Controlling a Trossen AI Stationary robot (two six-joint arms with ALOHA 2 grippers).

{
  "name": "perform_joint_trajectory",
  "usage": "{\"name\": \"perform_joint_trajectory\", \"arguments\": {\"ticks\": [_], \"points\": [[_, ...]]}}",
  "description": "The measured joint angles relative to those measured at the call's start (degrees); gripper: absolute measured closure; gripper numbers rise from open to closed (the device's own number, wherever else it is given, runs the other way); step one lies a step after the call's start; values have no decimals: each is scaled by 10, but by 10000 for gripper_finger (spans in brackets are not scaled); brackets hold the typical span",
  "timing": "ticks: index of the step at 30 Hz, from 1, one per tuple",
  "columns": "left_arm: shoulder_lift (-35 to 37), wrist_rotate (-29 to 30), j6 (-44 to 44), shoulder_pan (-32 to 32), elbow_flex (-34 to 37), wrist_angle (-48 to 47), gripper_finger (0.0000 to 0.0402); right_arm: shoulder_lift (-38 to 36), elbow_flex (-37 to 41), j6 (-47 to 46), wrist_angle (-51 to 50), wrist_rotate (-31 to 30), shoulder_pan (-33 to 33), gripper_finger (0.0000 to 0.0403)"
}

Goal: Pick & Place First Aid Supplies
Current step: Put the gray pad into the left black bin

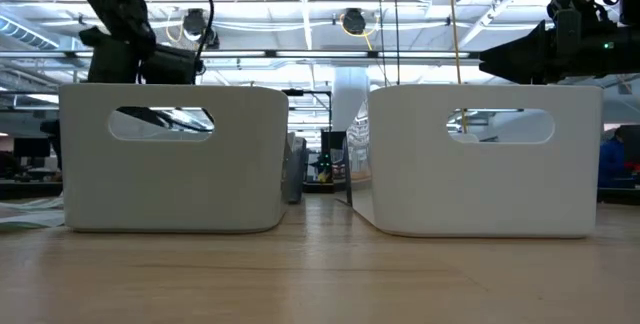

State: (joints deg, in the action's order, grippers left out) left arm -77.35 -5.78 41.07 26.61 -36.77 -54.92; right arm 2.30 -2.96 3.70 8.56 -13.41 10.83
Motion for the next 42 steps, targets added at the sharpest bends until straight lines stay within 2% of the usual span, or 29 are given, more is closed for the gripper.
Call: {"name": "perform_joint_trajectory", "arguments": {"ticks": [7,10,13,22,28,31,38,42], "points": [[-8,3,-3,0,14,25,90,0,0,0,0,0,0,125],[-8,-3,-6,0,24,27,104,0,0,0,0,0,0,125],[-6,-11,-2,-2,33,29,145,0,0,0,0,0,0,124],[-1,-13,9,-5,38,19,309,0,0,0,0,0,0,124],[-2,-13,9,-5,38,17,376,0,0,0,0,0,0,126],[-3,-17,8,-5,33,13,384,0,0,0,0,0,0,126],[-3,-21,10,-6,13,0,349,0,0,0,0,0,0,125],[-3,-16,-4,-9,1,-5,348,0,0,0,0,0,0,126]]}}
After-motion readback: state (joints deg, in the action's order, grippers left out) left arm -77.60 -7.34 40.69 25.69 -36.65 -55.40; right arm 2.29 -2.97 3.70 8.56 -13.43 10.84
